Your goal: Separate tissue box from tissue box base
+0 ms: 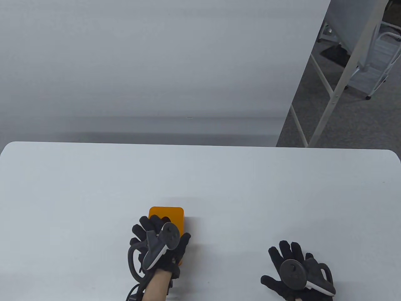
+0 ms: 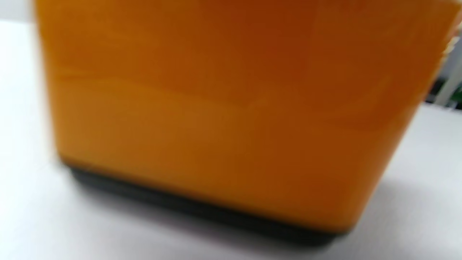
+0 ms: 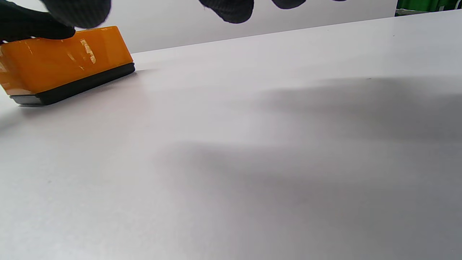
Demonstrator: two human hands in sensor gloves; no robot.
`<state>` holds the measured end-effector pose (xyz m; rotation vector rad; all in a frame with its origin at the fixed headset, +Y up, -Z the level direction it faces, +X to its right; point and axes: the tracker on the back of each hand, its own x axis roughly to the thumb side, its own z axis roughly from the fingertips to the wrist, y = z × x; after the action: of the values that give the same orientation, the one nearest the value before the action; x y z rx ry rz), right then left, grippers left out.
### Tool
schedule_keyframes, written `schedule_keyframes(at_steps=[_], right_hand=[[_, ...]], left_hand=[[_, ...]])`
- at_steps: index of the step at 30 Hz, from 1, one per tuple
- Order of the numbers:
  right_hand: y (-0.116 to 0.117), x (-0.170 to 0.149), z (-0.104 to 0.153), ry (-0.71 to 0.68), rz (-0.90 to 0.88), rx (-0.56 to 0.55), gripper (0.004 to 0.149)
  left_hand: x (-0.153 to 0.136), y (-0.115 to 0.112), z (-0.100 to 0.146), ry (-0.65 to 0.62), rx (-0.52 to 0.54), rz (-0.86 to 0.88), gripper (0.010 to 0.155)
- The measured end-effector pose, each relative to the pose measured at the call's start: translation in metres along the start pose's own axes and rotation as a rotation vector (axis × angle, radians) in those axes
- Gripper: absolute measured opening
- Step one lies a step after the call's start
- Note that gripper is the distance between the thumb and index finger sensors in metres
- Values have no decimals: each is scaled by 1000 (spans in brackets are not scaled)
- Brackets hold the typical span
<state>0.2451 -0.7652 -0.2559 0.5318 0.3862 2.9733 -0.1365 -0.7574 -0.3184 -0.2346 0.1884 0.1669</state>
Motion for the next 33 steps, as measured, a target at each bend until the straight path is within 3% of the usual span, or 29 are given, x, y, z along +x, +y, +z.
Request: schedule_keyframes(at_steps=[2, 8, 11, 13, 20, 26, 33], right_hand=[[1, 1, 0, -3, 4, 4, 92], [3, 2, -2, -12, -8, 21, 92], [5, 3, -2, -24, -63, 41, 92], [7, 4, -3, -38, -96, 47, 92], [6, 4, -3, -109, -245, 9, 98], [3, 3, -7, -212, -739, -6, 103], [9, 1, -13, -315, -1304, -60, 113]], left_hand=[[1, 0, -1, -14, 25, 61, 121], [4, -3, -8, -34, -86, 49, 128], [7, -3, -5, -61, -18, 70, 124], [13, -3, -1, -83, -36, 81, 124], [56, 2, 21, -339, -106, 480, 123], [98, -10, 40, -585, -276, 876, 120], [135, -35, 64, -711, -411, 1019, 120]])
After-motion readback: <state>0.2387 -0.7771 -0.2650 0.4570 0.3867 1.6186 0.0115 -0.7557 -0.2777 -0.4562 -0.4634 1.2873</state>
